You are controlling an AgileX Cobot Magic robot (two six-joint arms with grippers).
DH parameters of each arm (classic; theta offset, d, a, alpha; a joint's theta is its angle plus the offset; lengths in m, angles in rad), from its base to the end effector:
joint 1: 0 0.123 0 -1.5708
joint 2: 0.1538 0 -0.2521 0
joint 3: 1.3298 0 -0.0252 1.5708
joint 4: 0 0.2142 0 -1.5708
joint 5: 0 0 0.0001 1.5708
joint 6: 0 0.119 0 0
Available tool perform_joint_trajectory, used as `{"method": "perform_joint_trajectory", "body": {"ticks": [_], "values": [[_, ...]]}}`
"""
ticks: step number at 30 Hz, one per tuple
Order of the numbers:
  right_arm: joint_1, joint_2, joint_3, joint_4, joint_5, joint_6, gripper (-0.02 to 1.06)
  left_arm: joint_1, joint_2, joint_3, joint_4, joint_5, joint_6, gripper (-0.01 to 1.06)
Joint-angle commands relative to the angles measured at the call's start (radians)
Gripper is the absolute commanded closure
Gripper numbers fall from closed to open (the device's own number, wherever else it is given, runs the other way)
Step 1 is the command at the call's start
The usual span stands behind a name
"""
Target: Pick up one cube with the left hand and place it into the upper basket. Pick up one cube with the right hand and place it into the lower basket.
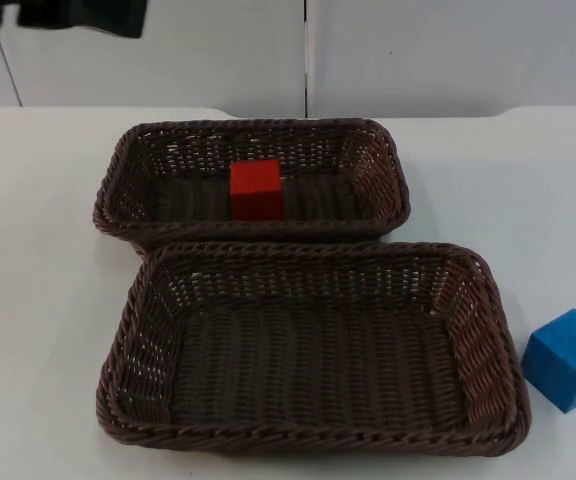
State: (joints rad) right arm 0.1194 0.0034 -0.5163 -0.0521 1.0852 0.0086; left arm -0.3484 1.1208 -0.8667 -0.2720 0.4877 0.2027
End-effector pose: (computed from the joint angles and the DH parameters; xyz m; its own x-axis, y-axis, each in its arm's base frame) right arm 0.0192 -0.0032 0.2488 -0.4612 -0.0712 -0.8844 -0.0858 0.9957 -0.0354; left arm 0.2172 -0.0948 0.2829 -0.5772 0.1686 -0.7990 0.4115 0.9052 -0.1063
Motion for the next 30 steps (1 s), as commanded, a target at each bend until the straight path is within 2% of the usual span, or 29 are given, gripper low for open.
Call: {"method": "perform_joint_trajectory", "body": {"ticks": [1,11,18,23,30], "values": [[-0.005,-0.003,0.000,0.009,-0.006,0.002,-0.01,0.001,-0.051,0.023,0.002,-0.013,-0.010,0.13],[-0.005,-0.003,0.000,0.013,-0.006,0.002,-0.01,0.001,-0.212,0.091,0.023,0.008,-0.028,0.13],[-0.005,-0.003,0.000,0.015,-0.006,0.002,-0.01,0.001,-0.311,0.105,0.124,0.084,-0.090,0.13],[-0.005,-0.003,0.000,0.015,-0.006,0.002,-0.01,0.001,-0.336,0.105,0.186,0.121,-0.139,0.13],[-0.005,-0.003,0.000,0.016,-0.006,0.002,-0.01,0.001,-0.342,0.105,0.186,0.127,-0.139,0.13]]}}
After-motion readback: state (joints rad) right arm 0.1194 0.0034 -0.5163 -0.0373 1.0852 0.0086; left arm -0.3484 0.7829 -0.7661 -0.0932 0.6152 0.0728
